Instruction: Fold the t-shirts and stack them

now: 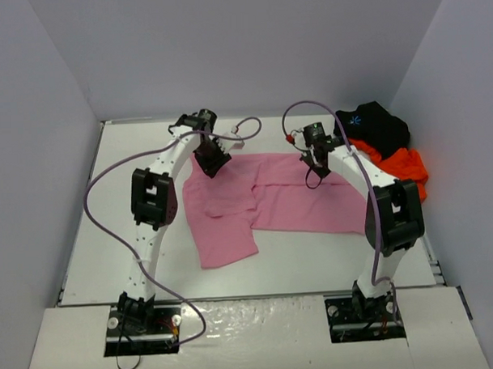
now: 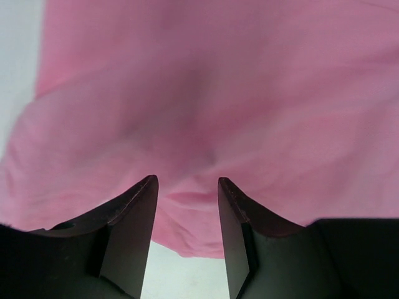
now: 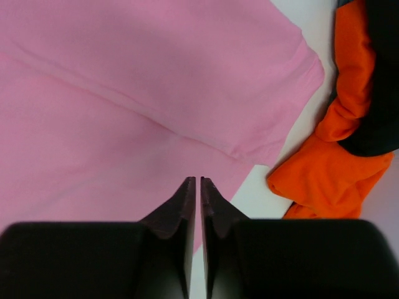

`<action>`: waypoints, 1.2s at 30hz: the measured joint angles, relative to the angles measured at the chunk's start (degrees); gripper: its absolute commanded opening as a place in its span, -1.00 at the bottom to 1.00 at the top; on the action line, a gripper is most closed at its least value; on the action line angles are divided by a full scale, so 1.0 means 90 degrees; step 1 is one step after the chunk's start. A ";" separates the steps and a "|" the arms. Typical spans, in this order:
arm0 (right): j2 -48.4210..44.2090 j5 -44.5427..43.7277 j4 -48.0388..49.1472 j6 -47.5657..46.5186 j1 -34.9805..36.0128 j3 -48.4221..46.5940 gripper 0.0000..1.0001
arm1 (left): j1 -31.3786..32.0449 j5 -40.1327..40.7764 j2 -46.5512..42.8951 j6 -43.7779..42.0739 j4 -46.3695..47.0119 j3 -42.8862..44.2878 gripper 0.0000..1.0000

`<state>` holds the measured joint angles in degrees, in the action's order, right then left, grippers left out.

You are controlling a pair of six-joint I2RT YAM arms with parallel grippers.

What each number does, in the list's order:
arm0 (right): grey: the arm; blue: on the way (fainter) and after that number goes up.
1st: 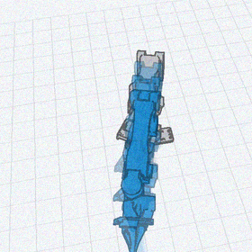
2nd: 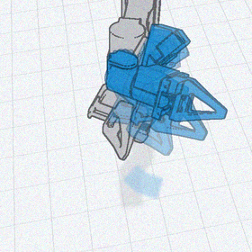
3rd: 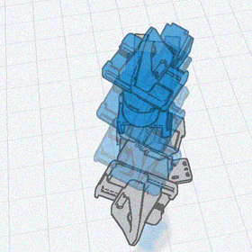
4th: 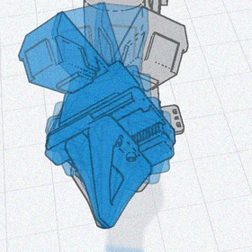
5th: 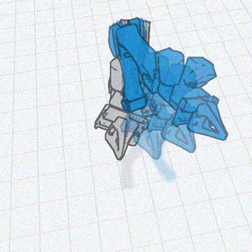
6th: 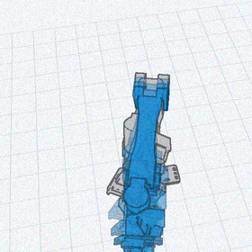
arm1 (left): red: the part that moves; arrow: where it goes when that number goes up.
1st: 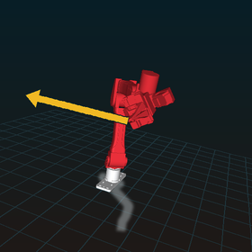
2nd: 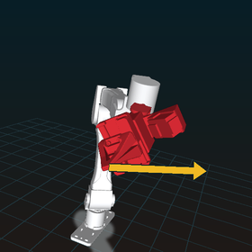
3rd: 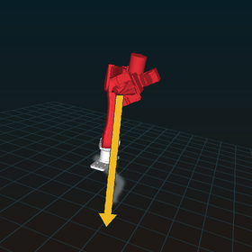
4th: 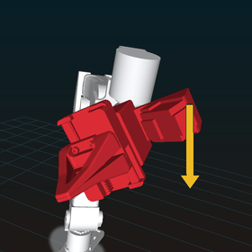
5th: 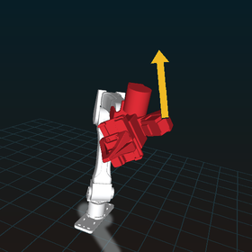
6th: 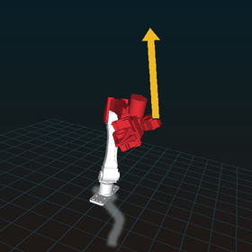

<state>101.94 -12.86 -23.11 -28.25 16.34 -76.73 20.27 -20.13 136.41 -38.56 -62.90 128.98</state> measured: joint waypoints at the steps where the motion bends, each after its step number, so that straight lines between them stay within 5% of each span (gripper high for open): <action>1: 0.0075 -0.0041 0.0023 0.0008 0.0000 -0.0068 -1.00 | -0.0063 0.0027 0.0157 0.0014 0.0043 0.0210 -0.23; 14: 0.1787 -0.0471 0.0221 0.0031 -0.0044 -0.0470 -1.00 | -0.0374 0.0174 0.0711 0.0210 0.0388 0.1010 -0.29; 26: 0.2230 -0.0589 -0.0204 0.0165 -0.0400 -0.1018 -1.00 | -0.0777 0.0006 0.1577 0.0194 -0.0124 0.2041 -0.45; 36: 0.2310 -0.0663 -0.0472 0.0162 -0.0592 -0.1174 -1.00 | -0.1255 -0.0546 0.1096 -0.0069 -0.0122 0.0998 -0.64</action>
<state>122.72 -18.82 -27.36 -26.79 11.01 -87.30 8.98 -25.04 146.28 -39.18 -64.00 137.96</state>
